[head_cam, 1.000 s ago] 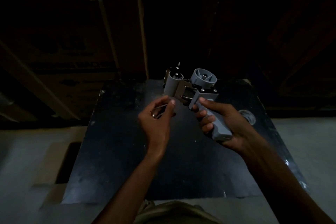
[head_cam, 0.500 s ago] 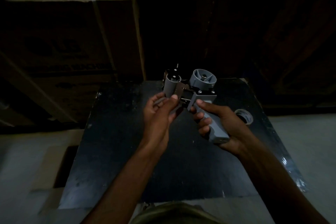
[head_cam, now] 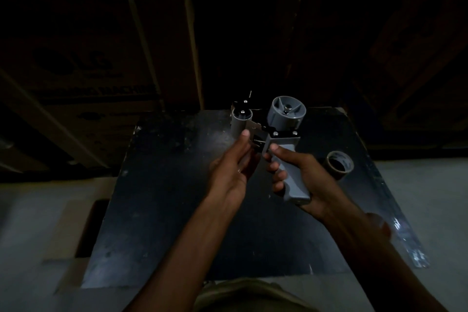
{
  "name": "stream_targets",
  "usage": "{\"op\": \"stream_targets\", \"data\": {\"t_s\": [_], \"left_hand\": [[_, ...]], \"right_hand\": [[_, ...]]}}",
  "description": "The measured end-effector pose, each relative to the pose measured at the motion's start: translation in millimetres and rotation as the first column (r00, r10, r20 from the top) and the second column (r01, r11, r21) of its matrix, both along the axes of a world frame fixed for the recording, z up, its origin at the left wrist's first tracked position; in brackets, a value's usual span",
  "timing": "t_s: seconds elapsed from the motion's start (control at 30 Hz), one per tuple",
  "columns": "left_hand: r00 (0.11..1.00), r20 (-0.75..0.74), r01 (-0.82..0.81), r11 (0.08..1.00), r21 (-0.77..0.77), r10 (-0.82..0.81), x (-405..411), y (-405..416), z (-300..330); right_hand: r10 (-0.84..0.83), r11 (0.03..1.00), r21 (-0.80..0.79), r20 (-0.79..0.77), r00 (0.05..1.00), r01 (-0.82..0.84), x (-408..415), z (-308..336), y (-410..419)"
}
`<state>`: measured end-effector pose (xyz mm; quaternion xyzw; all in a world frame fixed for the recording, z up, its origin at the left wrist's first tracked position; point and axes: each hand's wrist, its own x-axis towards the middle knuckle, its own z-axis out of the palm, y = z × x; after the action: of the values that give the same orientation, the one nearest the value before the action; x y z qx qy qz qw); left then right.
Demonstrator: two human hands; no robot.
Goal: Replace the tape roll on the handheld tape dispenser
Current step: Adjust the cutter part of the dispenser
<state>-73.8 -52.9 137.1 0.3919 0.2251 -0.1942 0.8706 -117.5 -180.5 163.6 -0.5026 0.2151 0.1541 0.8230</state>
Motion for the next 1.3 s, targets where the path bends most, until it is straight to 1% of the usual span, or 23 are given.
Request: {"op": "stream_targets", "data": {"t_s": [0.1, 0.33, 0.4, 0.57, 0.73, 0.9, 1.03, 1.3], "left_hand": [[1.000, -0.010, 0.029, 0.998, 0.056, -0.029, 3.4, -1.7, 0.9], [0.998, -0.013, 0.058, 0.996, 0.072, -0.058, 16.3, -5.9, -6.6], [0.996, -0.009, 0.085, 0.993, 0.085, -0.084, 19.0, -7.5, -10.8], [0.996, -0.002, 0.092, 0.986, 0.137, -0.093, 24.8, -9.6, -18.3], [0.995, -0.046, 0.095, 0.987, 0.130, -0.089, 27.4, -12.6, -21.9], [0.993, -0.025, 0.116, 0.985, 0.129, -0.113, 28.5, -18.4, -26.2], [0.993, -0.031, 0.117, 0.986, 0.121, -0.114, 30.9, -23.1, -28.8], [0.991, -0.038, 0.131, 0.985, 0.116, -0.127, 31.5, -28.1, -31.6]], "right_hand": [[0.005, 1.000, -0.010, -0.006, 1.000, -0.005, 1.8, -5.1, 0.3], [0.015, 0.999, -0.042, -0.029, 0.999, -0.016, 6.5, -14.7, 0.5], [0.010, 0.999, -0.048, -0.024, 1.000, -0.012, 7.0, -17.8, 1.1], [-0.002, 0.997, -0.072, -0.017, 1.000, 0.001, 10.5, -27.5, -1.5], [0.000, 0.999, -0.054, -0.018, 1.000, -0.001, 14.4, -35.0, -3.4], [-0.033, 0.998, -0.059, -0.023, 0.999, 0.032, 16.4, -37.1, -2.8], [-0.034, 0.999, 0.013, -0.032, 0.999, 0.034, 22.0, -38.3, -8.6], [-0.051, 0.997, 0.055, -0.035, 0.998, 0.053, 27.1, -42.6, -17.0]]}}
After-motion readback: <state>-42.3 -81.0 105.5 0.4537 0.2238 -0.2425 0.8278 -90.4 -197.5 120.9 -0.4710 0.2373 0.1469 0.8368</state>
